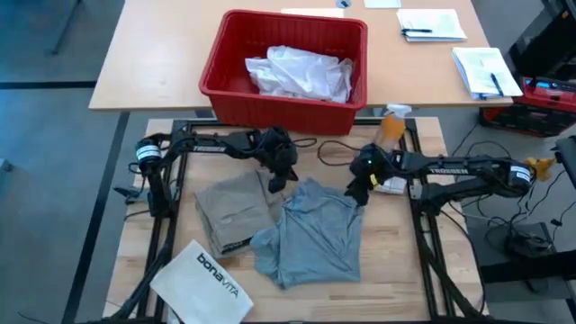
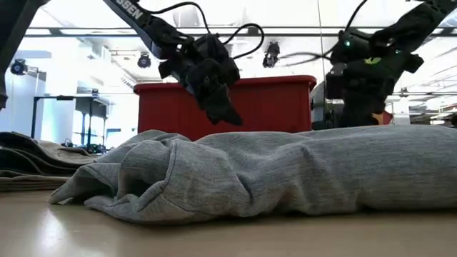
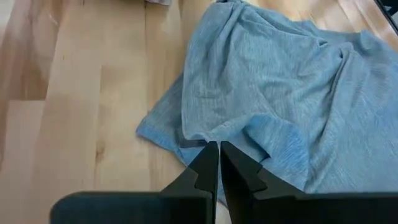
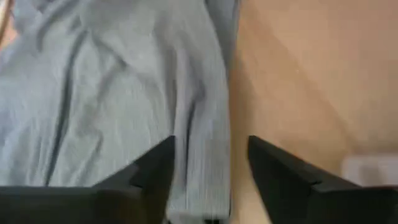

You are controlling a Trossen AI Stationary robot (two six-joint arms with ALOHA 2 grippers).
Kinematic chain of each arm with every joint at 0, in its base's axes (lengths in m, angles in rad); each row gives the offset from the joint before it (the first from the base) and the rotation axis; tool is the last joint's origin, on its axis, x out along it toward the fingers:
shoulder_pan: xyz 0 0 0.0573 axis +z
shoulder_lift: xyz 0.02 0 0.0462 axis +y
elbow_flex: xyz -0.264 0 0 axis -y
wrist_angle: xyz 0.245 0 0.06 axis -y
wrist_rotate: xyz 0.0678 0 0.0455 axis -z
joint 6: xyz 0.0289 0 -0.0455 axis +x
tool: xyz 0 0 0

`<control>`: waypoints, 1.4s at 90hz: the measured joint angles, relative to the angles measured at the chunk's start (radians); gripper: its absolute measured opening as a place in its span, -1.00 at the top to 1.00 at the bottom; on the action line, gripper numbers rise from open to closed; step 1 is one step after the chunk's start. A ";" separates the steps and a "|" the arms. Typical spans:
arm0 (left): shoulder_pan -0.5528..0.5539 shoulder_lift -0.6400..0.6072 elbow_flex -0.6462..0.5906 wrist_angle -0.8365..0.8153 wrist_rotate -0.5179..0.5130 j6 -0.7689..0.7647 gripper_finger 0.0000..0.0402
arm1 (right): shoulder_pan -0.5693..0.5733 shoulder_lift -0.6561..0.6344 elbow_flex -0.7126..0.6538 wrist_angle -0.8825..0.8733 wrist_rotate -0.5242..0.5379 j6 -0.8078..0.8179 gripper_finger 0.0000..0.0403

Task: Fold laundry
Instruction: Fold the gray shirt

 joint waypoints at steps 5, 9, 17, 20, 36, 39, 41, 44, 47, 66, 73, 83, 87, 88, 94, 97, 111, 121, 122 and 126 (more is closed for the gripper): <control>0.000 0.000 0.000 0.000 0.000 -0.001 1.00 | 0.005 0.013 -0.007 -0.023 -0.047 -0.014 -0.15; 0.000 0.000 0.000 0.001 0.000 -0.002 1.00 | 0.016 0.026 -0.015 -0.034 -0.068 -0.025 -0.24; 0.000 0.000 0.000 0.001 0.000 -0.007 1.00 | 0.038 0.054 -0.025 -0.036 -0.037 -0.029 -0.28; 0.000 0.000 0.000 0.001 0.000 -0.008 1.00 | 0.038 0.065 -0.025 -0.034 -0.015 -0.030 -0.25; -0.019 -0.009 0.000 0.009 0.059 -0.003 1.00 | 0.028 0.103 -0.026 -0.027 0.001 0.010 0.11; -0.035 -0.018 0.000 0.017 0.068 0.001 1.00 | 0.028 0.102 -0.026 -0.023 -0.016 0.014 0.17; -0.048 -0.023 0.000 0.031 0.072 0.001 1.00 | 0.028 0.101 -0.026 -0.020 -0.025 0.014 0.21; -0.067 -0.030 0.001 0.053 0.081 -0.006 1.00 | 0.029 0.100 -0.026 -0.017 -0.033 0.013 0.25; -0.088 -0.033 0.002 0.081 0.085 -0.019 1.00 | 0.029 0.100 -0.026 -0.018 -0.035 0.009 0.28; -0.219 0.007 0.014 0.405 0.086 -0.192 1.00 | 0.016 0.124 -0.036 -0.017 -0.056 -0.008 0.35; -0.251 0.065 0.044 0.457 0.084 -0.270 1.00 | -0.005 0.096 -0.012 -0.011 -0.122 0.004 0.36; -0.278 0.158 0.090 0.516 0.042 -0.322 1.00 | -0.009 0.074 0.028 -0.015 -0.123 0.016 0.35; -0.281 0.196 0.108 0.563 0.043 -0.354 1.00 | -0.009 0.074 0.031 -0.031 -0.101 0.002 0.34; -0.282 0.205 0.114 0.572 0.047 -0.361 1.00 | -0.009 0.075 0.031 -0.033 -0.094 -0.001 0.34; -0.284 0.268 0.144 0.611 0.089 -0.398 1.00 | -0.009 0.089 0.024 -0.034 -0.058 -0.013 0.33; -0.284 0.297 0.159 0.612 0.110 -0.411 1.00 | -0.009 0.101 0.017 -0.033 -0.039 -0.014 0.32; -0.293 0.410 0.247 0.610 0.178 -0.436 1.00 | -0.008 0.180 -0.001 -0.020 -0.028 -0.034 0.35; -0.303 0.449 0.293 0.615 0.222 -0.460 1.00 | -0.003 0.234 0.003 -0.009 -0.040 -0.071 0.43; -0.305 0.451 0.293 0.614 0.222 -0.462 1.00 | -0.003 0.239 0.003 -0.007 -0.041 -0.072 0.44; -0.308 0.460 0.296 0.610 0.221 -0.468 1.00 | -0.002 0.255 0.006 -0.002 -0.047 -0.074 0.47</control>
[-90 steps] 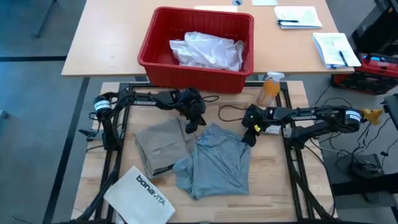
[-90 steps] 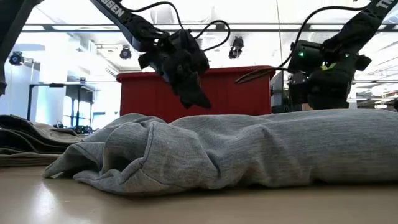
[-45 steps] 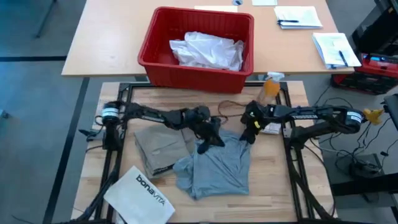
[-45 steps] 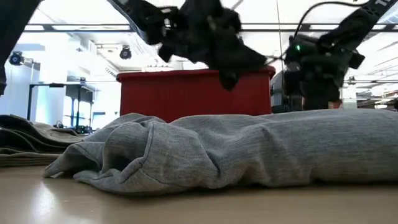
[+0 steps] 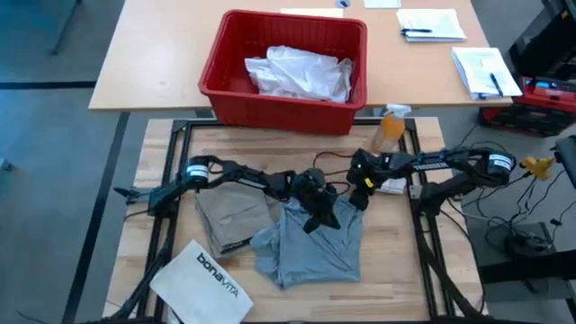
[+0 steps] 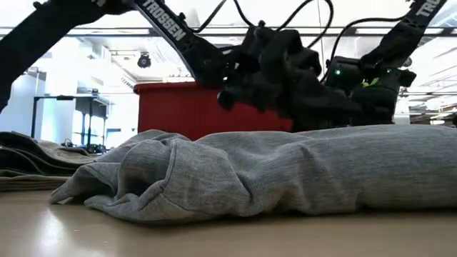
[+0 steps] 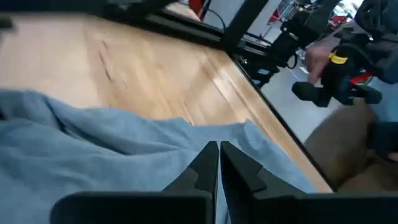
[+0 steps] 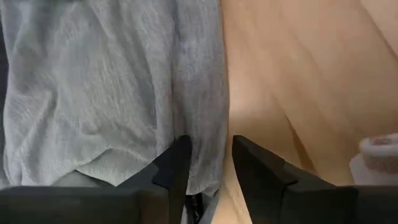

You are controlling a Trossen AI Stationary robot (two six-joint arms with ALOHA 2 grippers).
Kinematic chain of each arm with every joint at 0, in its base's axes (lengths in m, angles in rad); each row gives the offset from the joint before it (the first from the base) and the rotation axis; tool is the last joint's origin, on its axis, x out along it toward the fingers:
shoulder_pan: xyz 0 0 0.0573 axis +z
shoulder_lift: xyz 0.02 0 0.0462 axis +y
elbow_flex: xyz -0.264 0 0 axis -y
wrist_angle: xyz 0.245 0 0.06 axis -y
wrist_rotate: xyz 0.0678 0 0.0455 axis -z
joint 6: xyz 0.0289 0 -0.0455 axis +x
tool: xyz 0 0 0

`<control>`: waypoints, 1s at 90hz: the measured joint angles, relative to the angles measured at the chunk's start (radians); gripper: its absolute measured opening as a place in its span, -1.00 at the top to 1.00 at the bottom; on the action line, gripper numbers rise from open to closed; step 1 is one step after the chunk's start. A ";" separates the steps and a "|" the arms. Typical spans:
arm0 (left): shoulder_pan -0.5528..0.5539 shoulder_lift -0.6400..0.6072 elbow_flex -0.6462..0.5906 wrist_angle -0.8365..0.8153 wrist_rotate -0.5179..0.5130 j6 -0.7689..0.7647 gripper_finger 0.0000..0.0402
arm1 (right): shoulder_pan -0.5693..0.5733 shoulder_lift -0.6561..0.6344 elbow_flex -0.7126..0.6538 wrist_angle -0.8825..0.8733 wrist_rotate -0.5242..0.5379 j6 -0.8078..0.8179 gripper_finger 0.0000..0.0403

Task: Fold laundry
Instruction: Fold the gray shirt

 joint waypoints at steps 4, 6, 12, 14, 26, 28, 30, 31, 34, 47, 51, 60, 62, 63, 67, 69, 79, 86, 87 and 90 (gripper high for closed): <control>-0.002 0.005 0.001 0.000 -0.001 -0.004 1.00 | 0.000 0.006 0.002 0.003 -0.003 -0.006 0.49; -0.002 0.005 0.000 -0.002 -0.002 -0.009 1.00 | 0.000 0.007 0.003 0.005 -0.003 -0.014 0.51; 0.000 0.005 -0.007 -0.010 -0.005 -0.017 1.00 | 0.001 0.008 0.010 0.004 0.003 -0.035 0.57; 0.000 0.005 -0.012 -0.014 -0.008 -0.018 1.00 | 0.001 0.007 0.011 0.003 0.007 -0.039 0.59; 0.002 0.005 -0.045 -0.027 -0.043 -0.036 1.00 | 0.003 0.000 0.027 -0.008 0.027 -0.066 0.86; 0.003 0.005 -0.049 -0.025 -0.045 -0.043 1.00 | 0.003 -0.001 0.030 -0.010 0.030 -0.070 0.91; 0.004 0.005 -0.053 -0.024 -0.047 -0.048 1.00 | 0.003 -0.002 0.031 -0.009 0.032 -0.075 0.94; 0.005 0.005 -0.055 -0.024 -0.047 -0.049 1.00 | 0.003 -0.003 0.032 -0.009 0.034 -0.079 0.95; 0.006 0.005 -0.063 -0.023 -0.050 -0.050 1.00 | 0.003 -0.003 0.037 -0.006 0.040 -0.086 0.97; 0.006 0.002 -0.086 -0.047 -0.065 -0.037 1.00 | 0.001 -0.023 0.067 -0.039 0.096 -0.106 0.99; 0.006 0.002 -0.091 -0.045 -0.064 -0.032 1.00 | -0.004 -0.025 0.084 -0.059 0.109 -0.125 0.99; 0.006 0.001 -0.092 -0.047 -0.064 -0.033 1.00 | -0.020 -0.032 0.114 -0.086 0.120 -0.160 1.00; 0.006 0.001 -0.092 -0.047 -0.064 -0.032 1.00 | -0.024 -0.031 0.120 -0.086 0.120 -0.162 1.00; 0.006 0.001 -0.092 -0.047 -0.064 -0.031 1.00 | -0.025 -0.031 0.122 -0.084 0.121 -0.164 1.00; 0.005 0.001 -0.091 -0.049 -0.064 -0.027 1.00 | -0.030 -0.031 0.133 -0.085 0.124 -0.172 1.00; 0.004 0.001 -0.091 -0.050 -0.064 -0.025 1.00 | -0.034 -0.031 0.139 -0.085 0.125 -0.175 1.00; 0.004 0.001 -0.089 -0.052 -0.064 -0.023 1.00 | -0.048 -0.031 0.167 -0.084 0.149 -0.206 1.00; 0.004 -0.003 -0.089 -0.055 -0.064 -0.014 1.00 | -0.056 -0.031 0.181 -0.086 0.165 -0.252 1.00; 0.004 -0.004 -0.089 -0.056 -0.064 -0.014 1.00 | -0.057 -0.031 0.183 -0.087 0.170 -0.256 1.00; 0.004 -0.009 -0.089 -0.061 -0.064 -0.014 1.00 | -0.059 -0.031 0.190 -0.087 0.189 -0.271 1.00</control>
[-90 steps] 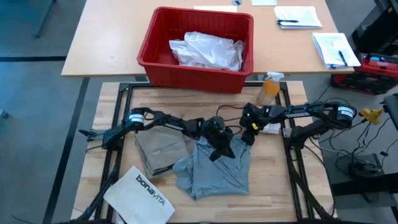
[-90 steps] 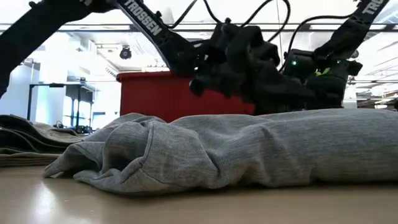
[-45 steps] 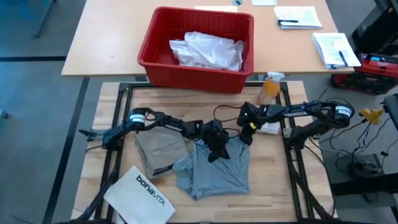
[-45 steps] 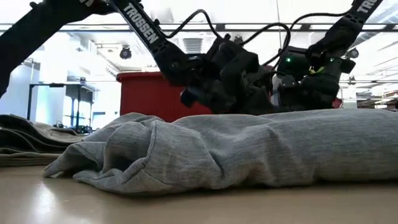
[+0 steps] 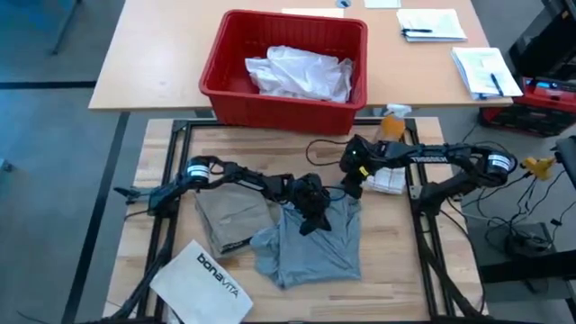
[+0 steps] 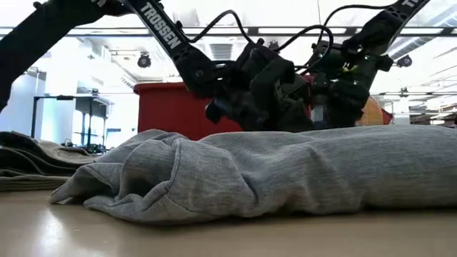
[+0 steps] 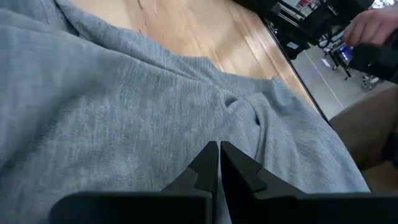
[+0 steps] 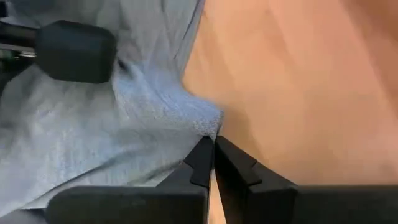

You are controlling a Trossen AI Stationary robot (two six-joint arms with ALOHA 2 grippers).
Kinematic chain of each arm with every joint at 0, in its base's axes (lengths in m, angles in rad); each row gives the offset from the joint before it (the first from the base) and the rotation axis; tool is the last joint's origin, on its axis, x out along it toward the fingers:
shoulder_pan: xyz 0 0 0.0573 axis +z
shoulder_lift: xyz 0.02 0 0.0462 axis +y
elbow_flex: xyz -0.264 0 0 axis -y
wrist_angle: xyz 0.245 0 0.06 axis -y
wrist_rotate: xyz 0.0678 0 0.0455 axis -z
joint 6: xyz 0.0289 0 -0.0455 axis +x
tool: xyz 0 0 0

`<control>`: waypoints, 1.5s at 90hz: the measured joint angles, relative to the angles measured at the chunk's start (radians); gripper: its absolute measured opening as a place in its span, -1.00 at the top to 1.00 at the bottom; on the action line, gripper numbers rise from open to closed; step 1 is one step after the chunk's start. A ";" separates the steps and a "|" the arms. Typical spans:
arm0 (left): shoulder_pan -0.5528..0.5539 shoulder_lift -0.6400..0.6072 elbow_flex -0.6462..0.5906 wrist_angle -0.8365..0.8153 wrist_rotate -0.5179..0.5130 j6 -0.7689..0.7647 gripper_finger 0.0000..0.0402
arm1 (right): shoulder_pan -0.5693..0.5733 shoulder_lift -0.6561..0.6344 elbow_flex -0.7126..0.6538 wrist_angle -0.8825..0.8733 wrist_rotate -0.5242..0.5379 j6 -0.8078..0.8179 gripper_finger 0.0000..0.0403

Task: Fold laundry
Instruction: Fold the gray shirt

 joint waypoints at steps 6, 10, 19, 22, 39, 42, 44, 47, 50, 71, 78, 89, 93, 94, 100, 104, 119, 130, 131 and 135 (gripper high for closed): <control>0.003 -0.011 0.000 -0.001 0.000 -0.001 1.00 | -0.005 0.000 0.014 -0.001 0.035 -0.025 1.00; 0.006 -0.023 0.000 -0.002 0.000 -0.010 1.00 | -0.012 0.000 0.024 0.000 0.050 -0.041 1.00; 0.008 -0.048 0.001 -0.005 0.000 -0.007 1.00 | -0.028 0.000 0.034 0.001 0.053 -0.105 1.00; 0.008 -0.056 0.001 -0.010 0.000 -0.004 1.00 | -0.031 0.000 0.034 -0.004 0.051 -0.132 1.00; 0.014 -0.108 0.001 -0.080 0.000 0.021 1.00 | -0.043 -0.005 0.034 0.042 0.051 -0.184 1.00; 0.019 -0.124 0.001 -0.100 0.000 0.019 1.00 | -0.043 -0.005 0.034 0.073 0.056 -0.184 1.00; 0.023 -0.136 0.001 -0.115 0.000 0.020 1.00 | -0.043 -0.005 0.034 0.092 0.065 -0.184 1.00; 0.030 -0.159 0.001 -0.130 -0.004 0.026 1.00 | -0.043 -0.002 0.034 0.116 0.089 -0.177 1.00; 0.036 -0.183 0.001 -0.155 -0.018 0.036 1.00 | -0.043 0.000 0.034 0.135 0.121 -0.157 1.00; 0.052 -0.356 0.003 -0.356 -0.459 0.109 1.00 | -0.043 -0.044 0.034 0.106 0.088 -0.010 0.71; 0.052 -0.398 0.002 -0.373 -0.551 0.109 1.00 | -0.039 -0.071 0.034 0.112 0.077 0.040 0.46; 0.051 -0.459 0.002 -0.357 -0.618 0.120 1.00 | -0.036 -0.133 0.034 0.118 0.083 0.153 0.04; 0.051 -0.476 0.002 -0.349 -0.620 0.132 1.00 | -0.036 -0.155 0.034 0.112 0.085 0.212 -0.09; 0.051 -0.480 0.002 -0.348 -0.621 0.135 1.00 | -0.036 -0.161 0.034 0.112 0.084 0.226 -0.12; 0.051 -0.502 0.002 -0.345 -0.621 0.150 1.00 | -0.032 -0.197 0.034 0.104 0.070 0.281 -0.27; 0.051 -0.519 0.002 -0.346 -0.621 0.152 1.00 | -0.027 -0.221 0.034 0.096 0.054 0.310 -0.35; 0.051 -0.556 0.002 -0.340 -0.620 0.154 1.00 | 0.007 -0.284 0.033 0.044 -0.042 0.457 -0.50; 0.051 -0.564 0.002 -0.340 -0.620 0.154 1.00 | 0.055 -0.275 0.031 -0.002 -0.162 0.471 -0.52; 0.051 -0.564 0.002 -0.339 -0.620 0.154 1.00 | 0.059 -0.273 0.031 -0.006 -0.166 0.471 -0.52; 0.051 -0.566 0.002 -0.338 -0.620 0.154 1.00 | 0.081 -0.264 0.031 -0.017 -0.170 0.471 -0.52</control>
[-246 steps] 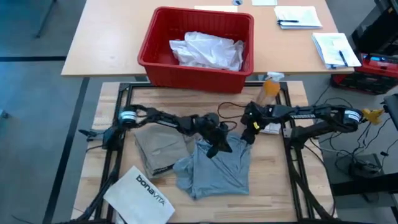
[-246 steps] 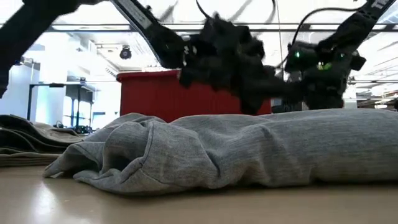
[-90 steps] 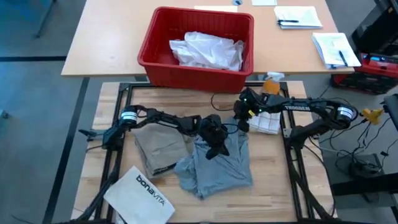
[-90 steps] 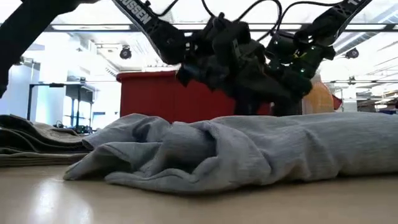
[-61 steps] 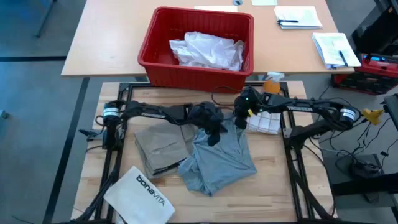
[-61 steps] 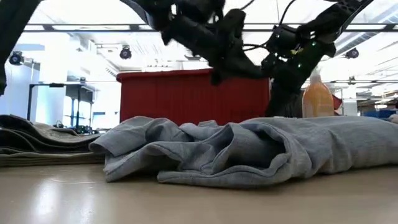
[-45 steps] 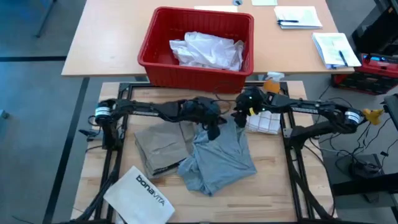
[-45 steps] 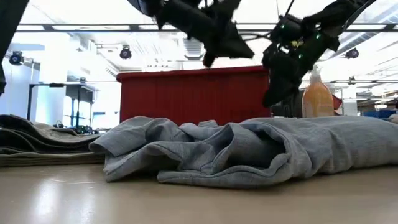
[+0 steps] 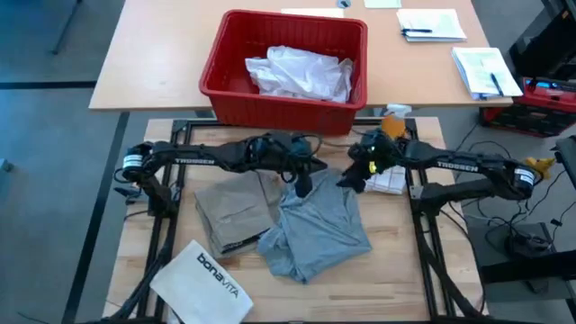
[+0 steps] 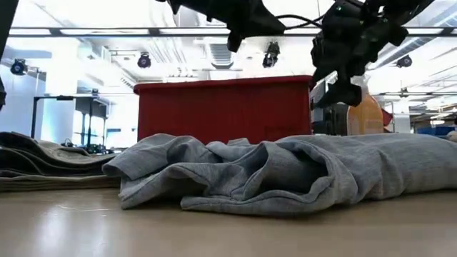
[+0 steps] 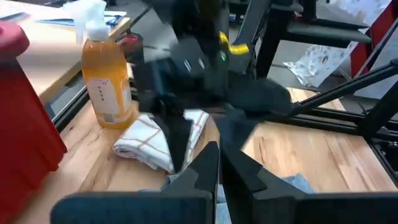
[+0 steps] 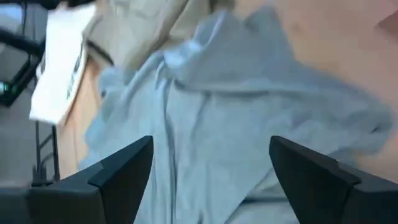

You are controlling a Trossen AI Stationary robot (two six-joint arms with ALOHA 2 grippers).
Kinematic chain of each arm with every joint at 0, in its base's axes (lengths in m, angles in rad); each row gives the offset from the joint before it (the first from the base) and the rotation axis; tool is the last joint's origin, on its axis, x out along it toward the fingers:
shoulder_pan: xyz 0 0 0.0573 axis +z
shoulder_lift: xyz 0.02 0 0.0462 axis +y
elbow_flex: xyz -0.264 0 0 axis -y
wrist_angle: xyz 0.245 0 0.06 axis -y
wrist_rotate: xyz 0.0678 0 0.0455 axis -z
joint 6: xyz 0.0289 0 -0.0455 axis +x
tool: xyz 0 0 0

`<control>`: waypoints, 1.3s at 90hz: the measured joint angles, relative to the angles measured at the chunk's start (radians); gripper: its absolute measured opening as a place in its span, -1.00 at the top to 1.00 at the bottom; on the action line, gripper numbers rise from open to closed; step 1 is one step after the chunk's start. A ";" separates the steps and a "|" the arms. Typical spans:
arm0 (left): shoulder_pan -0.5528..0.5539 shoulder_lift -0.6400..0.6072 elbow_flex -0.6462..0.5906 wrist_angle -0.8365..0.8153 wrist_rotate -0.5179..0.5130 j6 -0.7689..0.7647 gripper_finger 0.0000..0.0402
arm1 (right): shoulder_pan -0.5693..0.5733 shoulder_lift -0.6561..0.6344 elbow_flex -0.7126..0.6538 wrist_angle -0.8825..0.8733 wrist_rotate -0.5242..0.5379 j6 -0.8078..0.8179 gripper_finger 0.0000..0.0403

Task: Fold laundry
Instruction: Fold the gray shirt

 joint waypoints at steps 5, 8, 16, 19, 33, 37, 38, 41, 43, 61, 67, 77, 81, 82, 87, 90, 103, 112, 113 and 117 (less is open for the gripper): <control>0.000 0.000 0.000 0.000 0.000 -0.001 1.00 | 0.027 0.010 0.000 -0.018 -0.001 0.014 -0.50; 0.000 0.000 0.000 -0.001 0.000 -0.002 1.00 | 0.043 0.014 0.000 -0.031 -0.007 0.025 -0.48; 0.000 0.002 0.000 0.000 0.000 -0.003 1.00 | 0.090 0.017 0.000 -0.078 -0.009 0.053 -0.42; 0.000 0.002 0.000 0.000 0.000 -0.003 1.00 | 0.107 0.017 0.000 -0.095 -0.009 0.060 -0.39; -0.001 0.003 0.000 0.000 0.002 -0.003 1.00 | 0.176 0.002 0.000 -0.171 -0.008 0.100 -0.26; -0.001 0.003 0.000 0.001 0.002 -0.003 1.00 | 0.193 -0.005 -0.001 -0.181 -0.007 0.109 -0.23; -0.001 0.003 0.000 0.001 0.002 -0.003 1.00 | 0.197 -0.008 -0.002 -0.182 -0.006 0.112 -0.22; -0.001 0.003 0.000 0.001 0.002 -0.003 1.00 | 0.213 -0.018 -0.009 -0.183 -0.004 0.123 -0.20; -0.001 0.003 0.000 0.001 0.002 -0.003 1.00 | 0.225 -0.025 -0.013 -0.186 -0.004 0.129 -0.18; 0.000 0.004 0.000 0.006 0.002 -0.004 1.00 | 0.315 -0.130 -0.123 -0.099 -0.036 0.290 -0.16; 0.000 0.004 0.000 0.006 0.002 -0.004 1.00 | 0.347 -0.191 -0.181 -0.052 -0.044 0.387 -0.21; 0.000 0.004 0.000 0.006 0.001 -0.004 1.00 | 0.406 -0.307 -0.254 0.047 -0.039 0.563 -0.31; 0.000 0.004 0.000 0.006 0.001 -0.004 1.00 | 0.435 -0.348 -0.272 0.064 -0.033 0.597 -0.35; 0.000 0.004 0.000 0.005 0.001 -0.004 1.00 | 0.442 -0.357 -0.276 0.063 -0.032 0.605 -0.36; 0.000 0.004 0.000 0.006 0.001 -0.004 1.00 | 0.488 -0.386 -0.300 0.059 -0.027 0.630 -0.39; 0.000 0.004 0.000 0.006 0.001 -0.004 1.00 | 0.519 -0.399 -0.315 0.058 -0.017 0.637 -0.41; 0.000 0.004 0.000 0.005 0.001 -0.004 1.00 | 0.613 -0.427 -0.378 0.089 0.055 0.653 -0.41; 0.000 0.004 0.000 0.005 0.001 -0.004 1.00 | 0.621 -0.443 -0.452 0.193 0.083 0.706 -0.40; 0.000 0.004 0.000 0.005 0.001 -0.004 1.00 | 0.621 -0.443 -0.461 0.211 0.085 0.716 -0.39; 0.000 0.004 0.000 0.005 0.001 -0.004 1.00 | 0.621 -0.443 -0.496 0.281 0.086 0.748 -0.39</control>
